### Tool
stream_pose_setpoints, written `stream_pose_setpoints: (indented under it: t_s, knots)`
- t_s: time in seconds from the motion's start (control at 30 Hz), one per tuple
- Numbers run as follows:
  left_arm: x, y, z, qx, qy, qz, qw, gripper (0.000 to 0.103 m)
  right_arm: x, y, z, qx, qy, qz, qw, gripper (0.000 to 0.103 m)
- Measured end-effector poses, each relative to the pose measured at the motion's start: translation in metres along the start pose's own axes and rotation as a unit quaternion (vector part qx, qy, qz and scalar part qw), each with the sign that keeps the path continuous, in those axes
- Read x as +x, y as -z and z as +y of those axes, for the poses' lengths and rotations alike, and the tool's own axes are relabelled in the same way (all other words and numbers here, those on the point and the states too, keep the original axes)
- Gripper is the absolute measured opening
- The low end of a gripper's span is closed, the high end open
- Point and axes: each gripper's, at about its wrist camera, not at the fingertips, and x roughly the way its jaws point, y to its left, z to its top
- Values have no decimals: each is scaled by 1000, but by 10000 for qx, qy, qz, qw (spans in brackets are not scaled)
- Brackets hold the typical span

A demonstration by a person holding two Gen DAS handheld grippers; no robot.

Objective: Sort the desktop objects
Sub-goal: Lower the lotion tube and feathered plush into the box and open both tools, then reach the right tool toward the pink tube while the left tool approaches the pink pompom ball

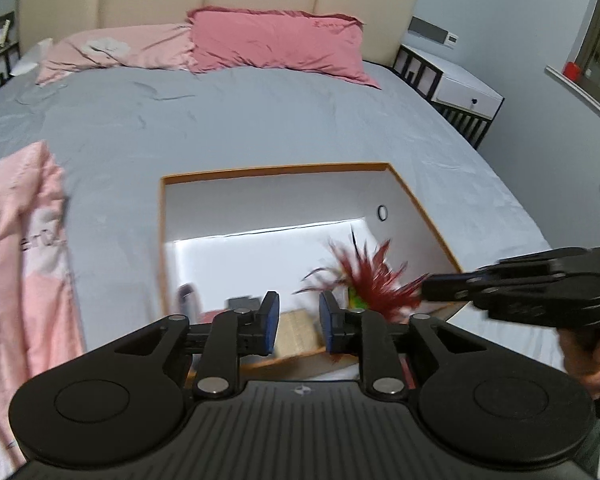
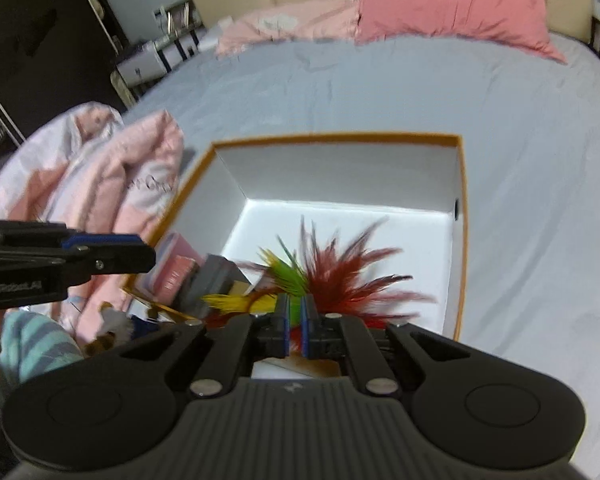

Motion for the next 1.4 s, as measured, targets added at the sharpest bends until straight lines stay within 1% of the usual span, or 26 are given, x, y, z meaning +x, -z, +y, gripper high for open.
stream_pose_setpoints:
  t_s: [0.07, 0.1, 0.17, 0.2, 0.23, 0.33, 0.47, 0.53, 0.57, 0.63, 0.7, 0.73, 0.8, 0.9, 0.97, 1.0, 1.03, 1.07, 1.1, 1.27, 1.33, 1.37, 1.4]
  knots:
    - [-8, 7, 6, 16, -88, -35, 10000, 33, -13, 11, 6, -10, -26, -218, 9998, 10]
    - [-12, 11, 9, 24, -146, -47, 9999, 35, -18, 17, 9, -19, -18, -311, 9995, 12]
    - [-16, 19, 14, 57, -280, -19, 9996, 40, -25, 32, 16, -47, 52, -466, 9989, 16]
    - [-17, 24, 16, 84, -373, 23, 9993, 44, -27, 41, 20, -71, 92, -521, 9986, 24]
    - [-18, 29, 19, 124, -453, 62, 9989, 55, -27, 48, 22, -78, 141, -528, 9985, 28]
    - [-18, 43, 20, 311, -655, 191, 9972, 56, -21, 73, 26, 9, 436, -340, 9985, 28]
    - [-19, 59, 23, 418, -684, 276, 9964, 56, -10, 100, 13, 548, 1034, 123, 9931, 29]
    - [-18, 66, 26, 415, -665, 313, 9964, 56, -7, 111, 3, 894, 1125, 294, 9892, 29]
    - [-18, 69, 27, 389, -723, 323, 9961, 56, -6, 116, 0, 1014, 1169, 357, 9873, 29]
    - [-18, 73, 30, 370, -776, 276, 9959, 57, -6, 124, -3, 1137, 1240, 406, 9849, 29]
    - [-17, 76, 34, 294, -685, 249, 9969, 59, -8, 128, -3, 1182, 1188, 375, 9851, 31]
    - [-17, 76, 36, 224, -639, 253, 9974, 61, -9, 128, -1, 1184, 1153, 353, 9856, 34]
    - [-13, 73, 45, -27, -558, 285, 9980, 61, -8, 128, 2, 1132, 1113, 318, 9868, 35]
    - [-7, 69, 55, -305, -541, 294, 9976, 61, -4, 125, 6, 1079, 1091, 304, 9877, 35]
    - [0, 68, 57, -323, -606, 390, 9969, 61, -1, 123, 7, 1073, 1095, 304, 9877, 35]
    - [4, 68, 59, -351, -580, 433, 9968, 61, 1, 121, 7, 1072, 1094, 306, 9877, 35]
    - [6, 68, 59, -395, -519, 480, 9967, 61, 2, 121, 7, 1069, 1100, 315, 9877, 35]
    - [8, 68, 60, -448, -400, 532, 9968, 59, 3, 121, 7, 1061, 1116, 325, 9875, 35]
    - [7, 69, 59, -487, -275, 538, 9970, 58, 3, 121, 7, 1052, 1131, 332, 9874, 35]
    - [4, 75, 38, -184, -90, 548, 9983, 55, 5, 121, 6, 1068, 1142, 361, 9870, 35]
    - [3, 79, 27, -67, 126, 618, 9980, 53, 6, 121, 6, 1077, 1129, 364, 9871, 35]
    - [3, 82, 19, 32, 272, 660, 9974, 43, 6, 121, 6, 1077, 1121, 365, 9872, 35]
    - [4, 84, 13, 104, 415, 736, 9964, 42, 7, 120, 6, 1071, 1112, 369, 9873, 35]
